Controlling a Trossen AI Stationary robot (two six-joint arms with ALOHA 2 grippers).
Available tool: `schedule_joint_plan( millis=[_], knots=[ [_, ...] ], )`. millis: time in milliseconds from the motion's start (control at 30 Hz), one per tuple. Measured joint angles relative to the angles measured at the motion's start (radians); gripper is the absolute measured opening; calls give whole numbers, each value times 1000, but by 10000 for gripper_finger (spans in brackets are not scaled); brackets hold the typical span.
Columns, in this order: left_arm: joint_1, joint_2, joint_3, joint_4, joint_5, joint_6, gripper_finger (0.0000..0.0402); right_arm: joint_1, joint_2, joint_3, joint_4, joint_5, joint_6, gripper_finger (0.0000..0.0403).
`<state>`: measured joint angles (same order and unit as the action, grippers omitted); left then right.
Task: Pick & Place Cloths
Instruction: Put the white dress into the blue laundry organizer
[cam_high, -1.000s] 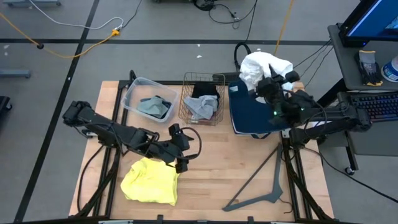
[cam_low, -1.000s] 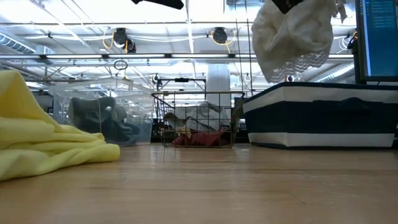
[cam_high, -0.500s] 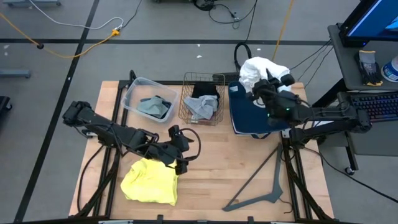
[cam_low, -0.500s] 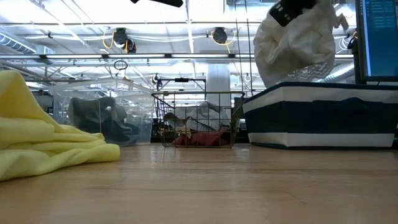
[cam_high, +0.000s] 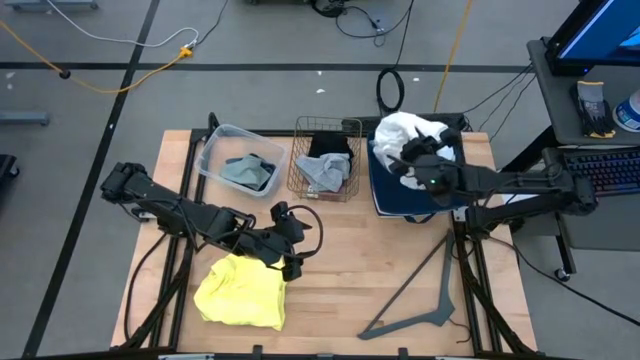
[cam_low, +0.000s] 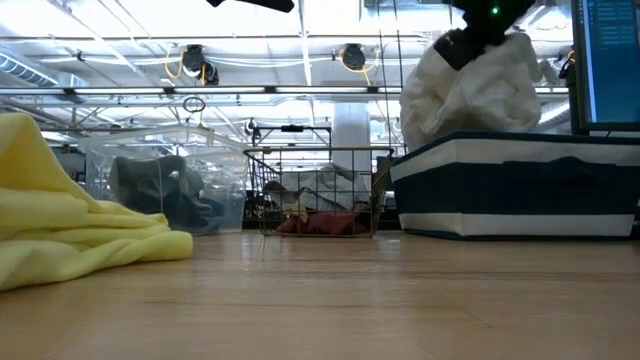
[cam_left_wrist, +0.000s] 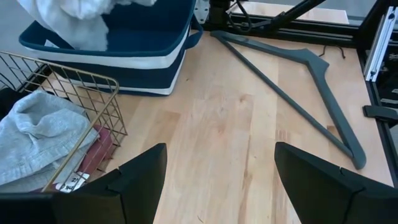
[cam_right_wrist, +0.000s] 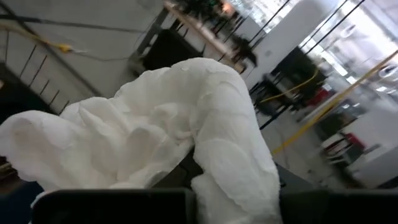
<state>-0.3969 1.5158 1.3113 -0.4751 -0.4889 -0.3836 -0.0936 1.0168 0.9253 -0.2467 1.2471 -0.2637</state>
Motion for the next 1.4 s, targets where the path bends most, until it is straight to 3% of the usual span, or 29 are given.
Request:
schedule_joint_plan(
  millis=[267, 767, 1000, 1400],
  knots=[
    [-15, 1, 0, 0, -4, 4, 299, -91, 0, -9, -265, -130, 296, 43],
    [-19, 1, 0, 8, -8, 3, 299, -233, 0, -291, -127, -358, 411, 45],
    [-19, 1, 0, 9, -9, 0, 299, -294, 0, -361, -55, -456, 413, 50],
    [-19, 1, 0, 9, -7, 0, 299, -370, -1, -363, -54, -599, 409, 146]
  ],
)
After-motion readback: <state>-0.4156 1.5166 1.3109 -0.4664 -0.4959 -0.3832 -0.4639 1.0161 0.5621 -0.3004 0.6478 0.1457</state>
